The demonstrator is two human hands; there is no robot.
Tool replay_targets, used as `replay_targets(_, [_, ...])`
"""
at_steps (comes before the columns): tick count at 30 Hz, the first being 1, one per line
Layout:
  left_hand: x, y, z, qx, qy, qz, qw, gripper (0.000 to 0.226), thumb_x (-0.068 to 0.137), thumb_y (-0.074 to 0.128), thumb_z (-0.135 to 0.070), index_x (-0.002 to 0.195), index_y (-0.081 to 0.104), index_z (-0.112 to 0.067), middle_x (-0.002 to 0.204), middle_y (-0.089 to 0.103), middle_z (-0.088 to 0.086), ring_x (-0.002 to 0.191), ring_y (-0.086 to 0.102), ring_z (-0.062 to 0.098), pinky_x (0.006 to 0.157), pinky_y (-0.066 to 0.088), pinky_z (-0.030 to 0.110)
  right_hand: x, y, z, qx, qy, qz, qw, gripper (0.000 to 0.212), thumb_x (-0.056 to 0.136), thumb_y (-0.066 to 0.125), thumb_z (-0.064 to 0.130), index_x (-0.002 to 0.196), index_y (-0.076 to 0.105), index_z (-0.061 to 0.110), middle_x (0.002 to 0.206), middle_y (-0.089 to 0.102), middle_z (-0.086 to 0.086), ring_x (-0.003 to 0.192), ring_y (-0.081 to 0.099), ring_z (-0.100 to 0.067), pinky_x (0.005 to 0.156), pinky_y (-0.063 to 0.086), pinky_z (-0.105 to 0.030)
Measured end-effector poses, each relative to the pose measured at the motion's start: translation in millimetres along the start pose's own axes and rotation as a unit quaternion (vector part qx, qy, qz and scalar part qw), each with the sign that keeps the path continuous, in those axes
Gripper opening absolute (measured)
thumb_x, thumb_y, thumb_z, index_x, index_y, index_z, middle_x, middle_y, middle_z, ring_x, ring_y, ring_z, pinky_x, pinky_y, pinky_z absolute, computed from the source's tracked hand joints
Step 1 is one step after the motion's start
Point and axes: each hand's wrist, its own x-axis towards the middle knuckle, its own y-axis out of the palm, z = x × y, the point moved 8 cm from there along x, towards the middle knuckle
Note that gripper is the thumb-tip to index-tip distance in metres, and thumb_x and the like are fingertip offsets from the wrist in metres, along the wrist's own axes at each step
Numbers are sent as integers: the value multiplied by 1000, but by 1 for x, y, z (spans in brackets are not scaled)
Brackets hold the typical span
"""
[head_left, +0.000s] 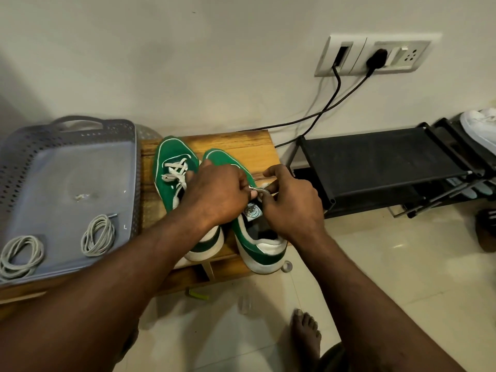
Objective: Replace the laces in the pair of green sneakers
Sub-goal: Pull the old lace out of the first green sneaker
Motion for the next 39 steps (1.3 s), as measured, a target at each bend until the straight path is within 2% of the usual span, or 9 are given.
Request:
replay_targets(6, [-2,-3,0,-404,-33,72,911,19,99,66,-17,87,72,-4,89,74,16,87,67,29,94,55,55,2,-3,-5,-20,35,-2,999,43,96,68,26,136,53,33,106,74,7,91,69,-19,78,62,-45])
replay_targets(11, [-4,-9,1,-107,37,87,990,32,92,74,-51,78,74,-22,73,70,-4,72,65,15,61,45,29,1,0,1,-28,25,0,999,41,96,68,26,135,55,31,106,74,7,87,68,-17,74,61,-41])
replay_targets(17, [-2,-21,-1,-398,40,65,914,30,95,74,-30,74,75,-9,69,73,8,63,65,17,73,56,40,1,2,2,-49,21,-1,999,37,97,64,25,133,53,30,107,73,6,90,69,-20,74,61,-41])
replay_targets(22, [-8,-15,-10,-105,85,93,987,30,95,72,-47,82,81,-21,70,72,-4,66,66,10,62,49,28,1,7,8,-58,11,-5,998,33,97,63,29,128,53,33,105,72,6,88,67,-20,72,60,-43])
replay_targets(26, [-12,-32,-16,-433,120,114,886,32,100,67,-23,73,70,-6,64,65,10,56,56,20,59,48,26,2,5,6,-63,16,-6,998,34,98,62,25,130,53,29,105,71,3,90,68,-22,74,61,-46])
replay_targets(31, [-11,-12,-2,-48,118,156,979,28,97,69,-45,82,79,-24,57,62,-15,49,54,-6,56,38,23,2,6,3,-44,33,0,998,37,98,67,25,133,55,30,110,73,4,90,69,-17,75,62,-44])
replay_targets(33, [-14,-21,-5,-125,142,114,975,22,99,69,-38,82,78,-26,72,68,-19,68,60,-9,65,41,25,3,7,4,-51,33,-1,998,36,98,66,25,133,54,31,109,73,4,90,68,-17,75,62,-43])
replay_targets(36, [-19,-44,-13,-348,201,82,912,24,103,62,-25,88,77,-14,105,75,-5,102,69,4,86,51,26,3,7,4,-64,33,-10,997,33,99,64,25,131,54,30,109,72,2,91,67,-21,75,60,-43])
replay_targets(39, [-24,-58,-17,-615,190,131,754,33,106,51,-23,82,67,-7,72,68,10,62,65,23,63,53,31,4,7,2,-65,41,-7,997,31,100,62,26,131,54,30,109,73,3,91,67,-20,76,61,-43])
